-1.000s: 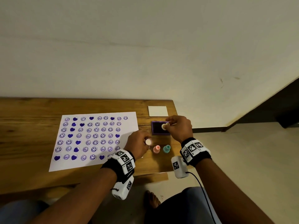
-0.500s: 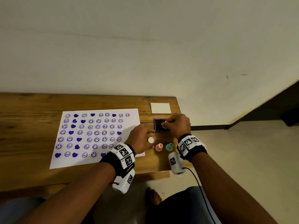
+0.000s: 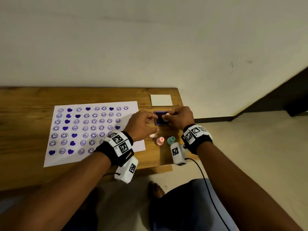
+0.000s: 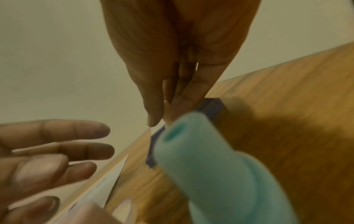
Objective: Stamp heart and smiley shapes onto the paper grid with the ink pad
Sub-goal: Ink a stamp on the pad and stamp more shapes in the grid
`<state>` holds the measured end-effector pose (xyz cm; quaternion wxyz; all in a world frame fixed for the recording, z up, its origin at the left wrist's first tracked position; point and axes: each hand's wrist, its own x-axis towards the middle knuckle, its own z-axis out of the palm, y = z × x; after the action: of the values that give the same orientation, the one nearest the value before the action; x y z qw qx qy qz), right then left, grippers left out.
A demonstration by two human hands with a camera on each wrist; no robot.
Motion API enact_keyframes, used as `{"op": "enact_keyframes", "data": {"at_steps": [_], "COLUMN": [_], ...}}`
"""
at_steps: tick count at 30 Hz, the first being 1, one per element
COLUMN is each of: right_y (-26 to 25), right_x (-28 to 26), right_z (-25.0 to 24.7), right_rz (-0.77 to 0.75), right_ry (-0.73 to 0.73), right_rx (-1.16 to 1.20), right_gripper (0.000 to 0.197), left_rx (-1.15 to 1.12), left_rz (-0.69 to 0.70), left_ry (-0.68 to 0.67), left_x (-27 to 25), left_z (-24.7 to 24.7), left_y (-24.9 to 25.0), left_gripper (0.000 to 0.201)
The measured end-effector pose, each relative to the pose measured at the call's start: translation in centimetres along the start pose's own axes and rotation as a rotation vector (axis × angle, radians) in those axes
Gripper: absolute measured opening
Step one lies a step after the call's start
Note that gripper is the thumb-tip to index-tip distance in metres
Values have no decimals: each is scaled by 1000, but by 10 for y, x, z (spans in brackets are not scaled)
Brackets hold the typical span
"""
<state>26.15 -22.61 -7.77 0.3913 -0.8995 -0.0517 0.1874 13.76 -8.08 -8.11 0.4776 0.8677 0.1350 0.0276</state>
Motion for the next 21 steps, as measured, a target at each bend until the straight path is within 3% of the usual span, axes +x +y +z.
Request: {"op": "enact_keyframes", "data": {"at_steps": [10,15,21], "right_y": [-18,-29,-70], "right_x": [-16,-45,-63], "right_z": [-3,0,40], "right_rz": [15,-89,-223], "right_ry": [46,140,44], "right_rx": [-146,-38,-101], "right_gripper": [20,16,22], "left_rx": [151,282,552], "left_rz": [-29,-125,-253], "left_ry": [52,146,10], "left_x": [-38,-63,-71], "left_z": [-37,-72,-95], "left_y": [-5,-34,-64], "left_gripper": [37,36,63]}}
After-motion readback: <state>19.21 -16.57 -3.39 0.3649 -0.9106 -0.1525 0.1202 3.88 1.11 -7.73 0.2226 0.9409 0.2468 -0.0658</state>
